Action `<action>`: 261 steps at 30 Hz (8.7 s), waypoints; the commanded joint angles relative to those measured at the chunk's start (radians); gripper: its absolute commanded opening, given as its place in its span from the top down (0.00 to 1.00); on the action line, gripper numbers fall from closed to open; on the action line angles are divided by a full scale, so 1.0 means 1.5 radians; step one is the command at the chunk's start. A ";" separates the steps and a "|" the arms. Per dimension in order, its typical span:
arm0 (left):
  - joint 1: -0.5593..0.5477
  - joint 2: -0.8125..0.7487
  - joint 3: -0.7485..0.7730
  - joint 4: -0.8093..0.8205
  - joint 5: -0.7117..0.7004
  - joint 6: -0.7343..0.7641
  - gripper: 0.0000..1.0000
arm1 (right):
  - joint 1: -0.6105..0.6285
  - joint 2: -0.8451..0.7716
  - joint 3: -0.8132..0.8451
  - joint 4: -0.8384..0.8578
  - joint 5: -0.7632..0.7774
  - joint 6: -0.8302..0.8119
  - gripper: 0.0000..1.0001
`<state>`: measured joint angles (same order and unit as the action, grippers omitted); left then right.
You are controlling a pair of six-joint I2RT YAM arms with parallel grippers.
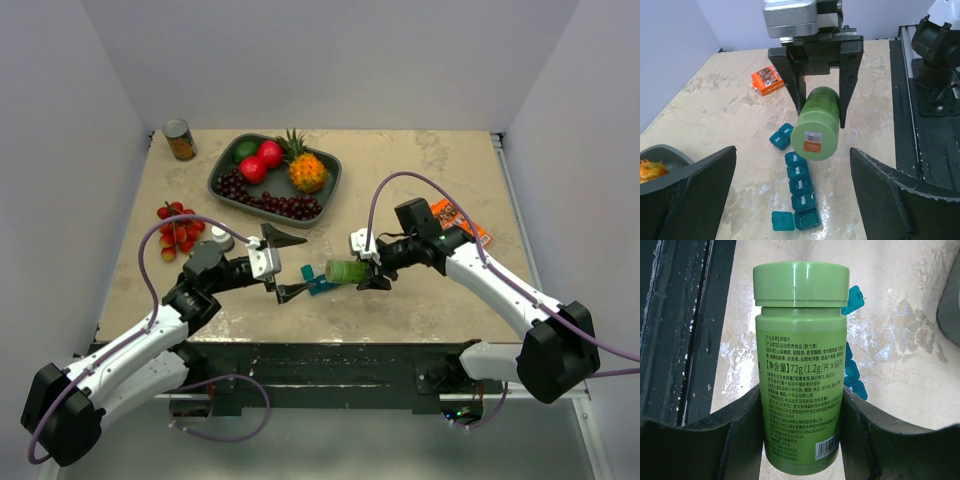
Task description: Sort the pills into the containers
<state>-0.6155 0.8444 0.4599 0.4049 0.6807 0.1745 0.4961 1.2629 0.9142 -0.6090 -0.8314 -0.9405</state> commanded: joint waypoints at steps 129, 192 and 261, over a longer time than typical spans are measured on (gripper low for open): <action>0.039 0.099 0.091 -0.318 -0.060 -0.960 1.00 | -0.005 -0.003 0.014 -0.012 -0.034 -0.027 1.00; 0.235 -0.090 0.043 -0.312 -0.041 -0.290 0.04 | -0.364 -0.094 0.366 0.962 -0.137 1.263 1.00; 0.236 -0.011 0.132 -0.479 -0.498 -0.275 0.18 | 0.228 0.325 0.268 -0.146 0.452 0.164 1.00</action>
<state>-0.2642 0.8467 0.6155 -0.3317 -0.0559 -0.2501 0.8326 1.7546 1.2636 -0.8028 -0.1795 -0.7116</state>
